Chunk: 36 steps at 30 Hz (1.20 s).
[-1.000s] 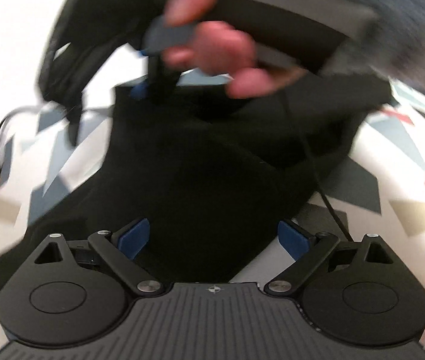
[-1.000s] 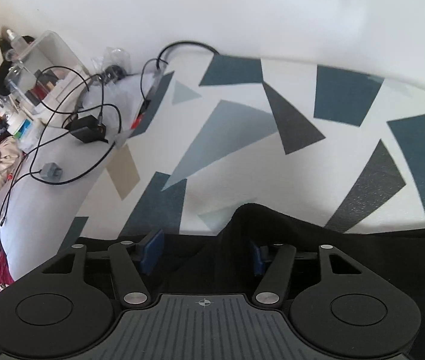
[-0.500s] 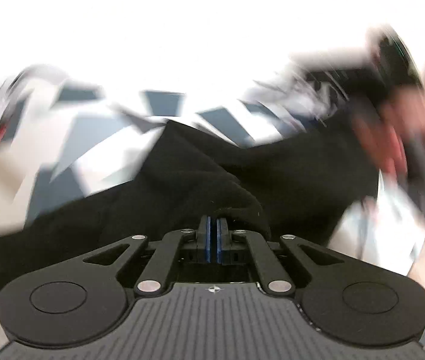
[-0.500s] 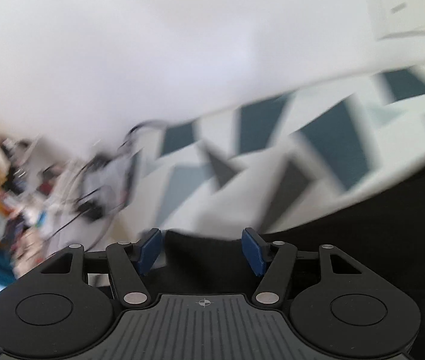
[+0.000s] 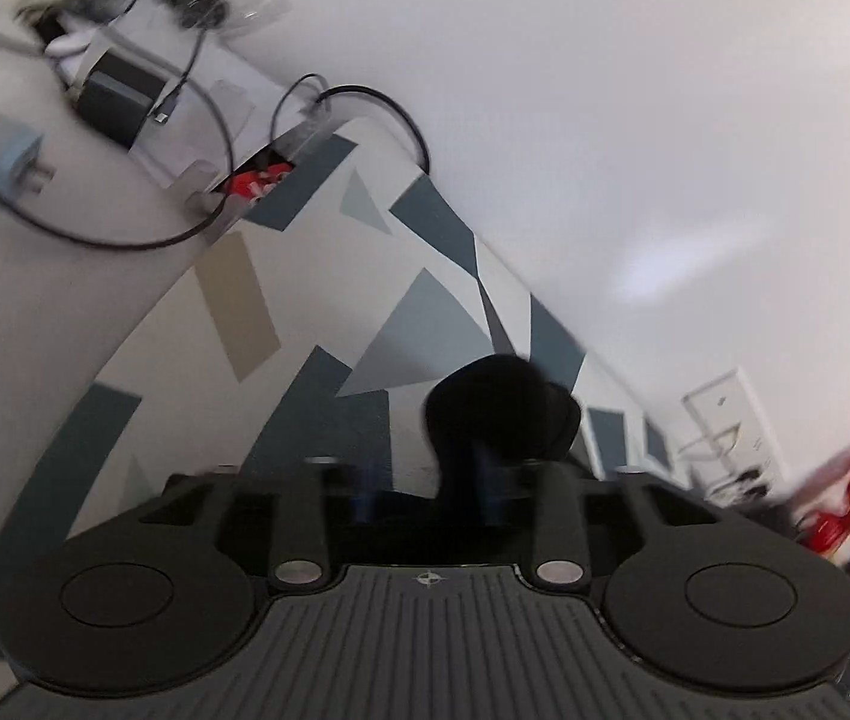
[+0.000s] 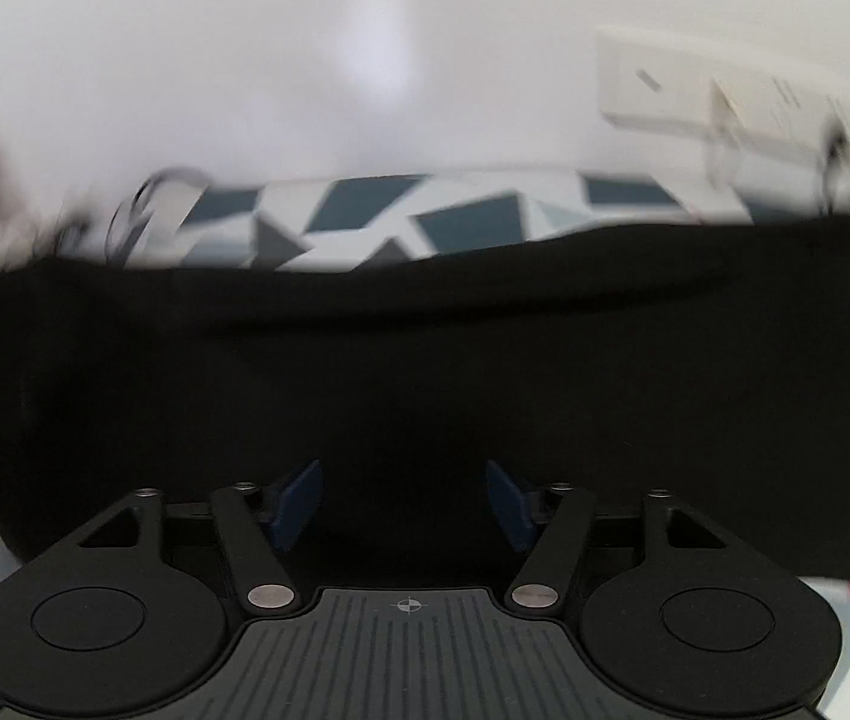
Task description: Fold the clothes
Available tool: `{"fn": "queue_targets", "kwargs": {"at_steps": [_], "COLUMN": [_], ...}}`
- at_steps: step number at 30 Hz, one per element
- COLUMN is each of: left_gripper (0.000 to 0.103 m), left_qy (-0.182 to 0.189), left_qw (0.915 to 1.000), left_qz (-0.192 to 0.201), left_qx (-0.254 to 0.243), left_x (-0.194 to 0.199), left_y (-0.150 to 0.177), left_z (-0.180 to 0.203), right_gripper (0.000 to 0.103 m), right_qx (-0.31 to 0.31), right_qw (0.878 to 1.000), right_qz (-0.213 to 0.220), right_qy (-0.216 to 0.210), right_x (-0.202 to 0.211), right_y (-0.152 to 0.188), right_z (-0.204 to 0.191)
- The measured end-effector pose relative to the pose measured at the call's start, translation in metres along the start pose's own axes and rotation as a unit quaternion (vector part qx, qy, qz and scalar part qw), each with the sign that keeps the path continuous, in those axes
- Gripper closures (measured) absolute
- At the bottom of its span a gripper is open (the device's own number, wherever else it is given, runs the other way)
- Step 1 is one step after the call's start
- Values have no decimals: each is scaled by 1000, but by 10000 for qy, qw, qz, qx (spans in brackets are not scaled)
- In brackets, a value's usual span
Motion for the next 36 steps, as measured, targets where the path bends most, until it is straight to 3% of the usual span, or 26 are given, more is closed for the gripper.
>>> {"fn": "queue_targets", "kwargs": {"at_steps": [2,5,10,12,15,18,20,22,25,28,33,36], "left_gripper": [34,32,27,16,15,15,15,15,15,15,15,14], "left_qy": [-143,-227,-16,27,39,354,592,904,1275,1544,1848,2366], "left_qw": [9995,9988,10000,9999,9998,9992,9972,9897,9756,9653,9498,9180], "left_qz": [9,-131,18,103,209,115,-169,-448,-533,-443,-407,-353], "left_qx": [-294,-408,76,97,23,166,430,1018,1706,2060,2493,3164], "left_x": [-3,-5,6,10,9,3,-5,-15,-22,-22,-23,-20], "left_y": [4,14,10,3,-10,-18,-20,-23,-23,-25,-29,-29], "left_z": [2,-1,-10,-11,-7,-7,-10,-20,-36,-47,-63,-77], "right_gripper": [28,27,33,34,34,35,37,40,40,41,42,40], "right_qx": [522,782,472,354,183,116,130,61,-290,-700,-706,-834], "right_qw": [9985,9964,9977,9982,9988,9992,9992,9994,9993,9974,9974,9965], "right_qz": [-90,-85,18,52,65,57,68,88,133,159,116,81], "right_qy": [129,318,487,479,442,381,369,317,176,62,98,75], "right_x": [-10,-26,-39,-39,-38,-38,-35,-32,-29,-29,-33,-32], "right_y": [3,2,-5,-10,-12,-11,-10,-10,-10,-10,-14,-16], "right_z": [-22,-40,-39,-35,-31,-30,-30,-29,-23,-13,-12,-12]}}
Point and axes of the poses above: each gripper's, at about its wrist camera, not at the fingertips, and x roughly against the way its jaws point, z to its right, y to its underside, the point moved 4 cm from there along -x, roughly the way its jaws point, and after that the axes turned 14 degrees about x, right-handed, at the moved point
